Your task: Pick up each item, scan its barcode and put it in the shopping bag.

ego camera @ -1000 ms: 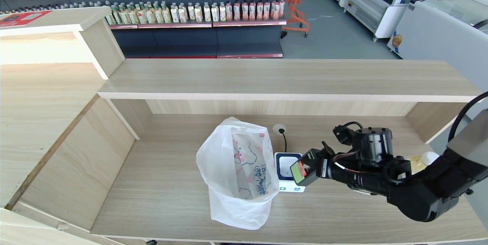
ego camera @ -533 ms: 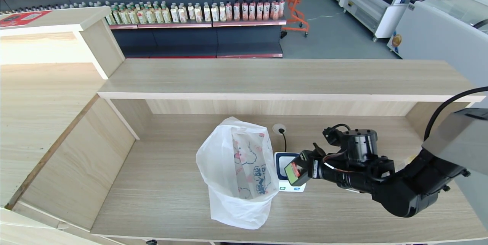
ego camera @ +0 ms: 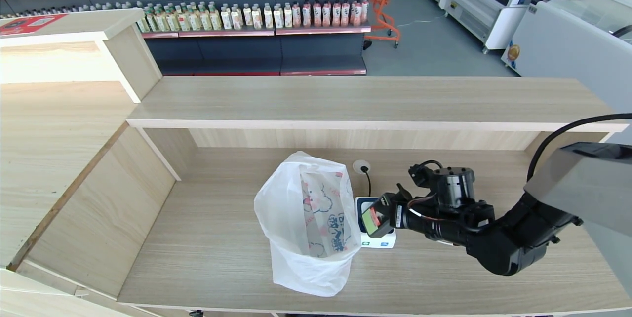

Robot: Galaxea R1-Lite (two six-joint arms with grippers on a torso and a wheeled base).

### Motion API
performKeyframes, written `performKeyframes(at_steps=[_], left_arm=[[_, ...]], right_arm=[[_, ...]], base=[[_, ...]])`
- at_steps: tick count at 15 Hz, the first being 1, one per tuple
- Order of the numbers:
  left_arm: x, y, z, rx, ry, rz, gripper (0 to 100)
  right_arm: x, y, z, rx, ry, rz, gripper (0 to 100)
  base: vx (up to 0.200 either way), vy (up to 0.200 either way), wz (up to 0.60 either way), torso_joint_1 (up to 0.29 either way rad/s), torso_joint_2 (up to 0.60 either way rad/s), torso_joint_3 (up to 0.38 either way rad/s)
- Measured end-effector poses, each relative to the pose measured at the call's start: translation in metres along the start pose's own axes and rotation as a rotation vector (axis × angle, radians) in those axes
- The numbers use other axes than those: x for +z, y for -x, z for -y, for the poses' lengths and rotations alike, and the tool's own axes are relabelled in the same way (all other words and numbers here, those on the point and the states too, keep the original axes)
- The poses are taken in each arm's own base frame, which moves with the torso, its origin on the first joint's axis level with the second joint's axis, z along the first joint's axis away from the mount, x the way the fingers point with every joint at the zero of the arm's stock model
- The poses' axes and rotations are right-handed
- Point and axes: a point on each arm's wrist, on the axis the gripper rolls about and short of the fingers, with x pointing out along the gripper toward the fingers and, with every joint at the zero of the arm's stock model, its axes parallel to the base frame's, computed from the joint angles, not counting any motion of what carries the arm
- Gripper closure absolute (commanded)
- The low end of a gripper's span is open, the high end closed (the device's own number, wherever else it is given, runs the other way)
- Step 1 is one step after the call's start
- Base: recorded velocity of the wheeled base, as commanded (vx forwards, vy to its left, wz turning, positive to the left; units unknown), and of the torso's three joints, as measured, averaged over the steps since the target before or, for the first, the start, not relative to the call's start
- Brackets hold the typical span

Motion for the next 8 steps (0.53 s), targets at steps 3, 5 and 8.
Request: performKeyframes(at_steps=[3,5,8], left_arm=[[0.000,0.000,0.000,0.000,0.000,0.000,0],[0.000,0.000,0.000,0.000,0.000,0.000,0],[0.000,0.000,0.000,0.001,0.000,0.000,0]], right_arm=[[-0.001,-0.003,0.000,0.006,0.003,0.009,100],[0.002,0.000,-0.004,0.014,-0.007,0.022,100],[0.028,0.029,-0.023,0.057,-0.016,0.102,100]], base=[[0.000,0.000,0.00,0.000,0.00,0.000],[0.000,0.000,0.00,0.000,0.00,0.000],[0.000,0.000,0.00,0.000,0.00,0.000]])
